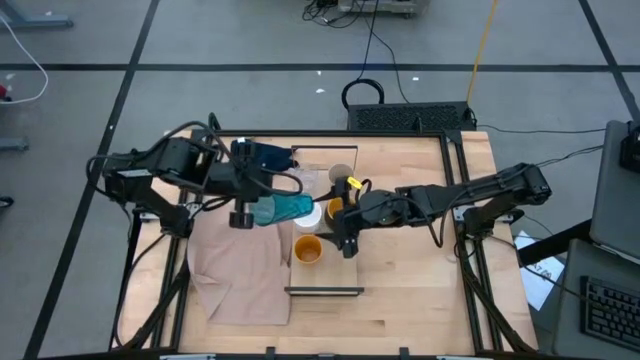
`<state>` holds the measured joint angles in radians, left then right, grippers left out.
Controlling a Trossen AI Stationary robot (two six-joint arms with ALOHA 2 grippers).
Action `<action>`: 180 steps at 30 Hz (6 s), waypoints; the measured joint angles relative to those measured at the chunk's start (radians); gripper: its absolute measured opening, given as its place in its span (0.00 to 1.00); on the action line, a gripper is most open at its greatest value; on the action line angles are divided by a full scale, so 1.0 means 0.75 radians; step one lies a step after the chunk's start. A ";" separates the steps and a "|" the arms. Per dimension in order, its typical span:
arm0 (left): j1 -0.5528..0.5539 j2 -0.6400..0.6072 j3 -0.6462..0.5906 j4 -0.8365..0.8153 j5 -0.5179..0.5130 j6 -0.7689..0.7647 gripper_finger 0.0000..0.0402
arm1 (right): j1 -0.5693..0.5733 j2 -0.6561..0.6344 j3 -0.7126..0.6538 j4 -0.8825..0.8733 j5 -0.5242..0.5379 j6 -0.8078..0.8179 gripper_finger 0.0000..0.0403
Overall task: Stack small to large cups/mugs on shelf
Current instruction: Put the transparent blue glass on the shelf
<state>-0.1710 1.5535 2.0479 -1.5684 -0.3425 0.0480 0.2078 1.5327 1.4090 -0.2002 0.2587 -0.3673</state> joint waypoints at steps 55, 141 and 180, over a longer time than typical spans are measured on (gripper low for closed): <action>0.003 0.009 0.008 0.176 -0.026 0.162 0.01 | -0.218 0.200 0.001 0.235 -0.382 0.100 0.93; 0.092 -0.078 0.009 0.377 0.047 0.214 0.49 | -0.214 0.188 0.005 0.310 -0.379 0.116 0.80; 0.087 -0.313 0.011 0.428 0.001 0.178 0.49 | -0.216 0.007 -0.003 0.221 -0.275 0.081 0.80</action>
<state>-0.1060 1.3186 2.0560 -1.2477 -0.3418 0.1818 0.0460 1.5380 1.4071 -0.0342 0.0529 -0.3067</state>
